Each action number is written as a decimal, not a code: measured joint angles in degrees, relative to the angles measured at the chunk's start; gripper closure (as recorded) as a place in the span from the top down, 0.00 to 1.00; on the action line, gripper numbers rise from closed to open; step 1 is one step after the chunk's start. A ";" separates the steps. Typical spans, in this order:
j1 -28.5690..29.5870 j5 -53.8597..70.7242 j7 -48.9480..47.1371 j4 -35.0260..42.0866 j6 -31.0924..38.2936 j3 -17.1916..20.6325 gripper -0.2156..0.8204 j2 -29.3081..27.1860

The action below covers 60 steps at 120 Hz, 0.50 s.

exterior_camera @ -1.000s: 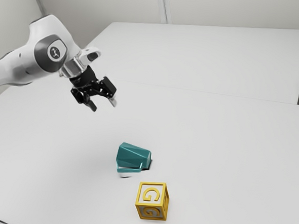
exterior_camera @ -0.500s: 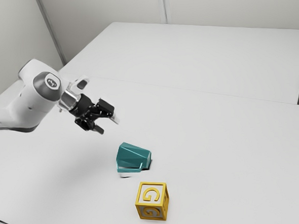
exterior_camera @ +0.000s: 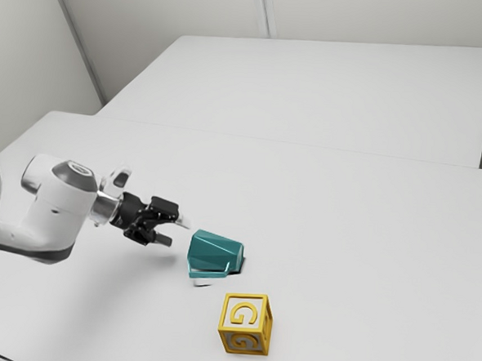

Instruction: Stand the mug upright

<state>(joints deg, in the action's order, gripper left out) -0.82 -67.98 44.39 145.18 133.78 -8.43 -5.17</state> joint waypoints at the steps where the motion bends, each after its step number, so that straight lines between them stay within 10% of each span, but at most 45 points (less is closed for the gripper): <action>1: -0.01 -0.33 0.33 0.12 0.02 0.00 0.78 0.08; 60: -1.70 -11.93 16.28 1.46 -0.48 0.00 0.78 1.57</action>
<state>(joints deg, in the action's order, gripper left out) -2.52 -79.90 60.67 146.64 133.30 -8.44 -3.60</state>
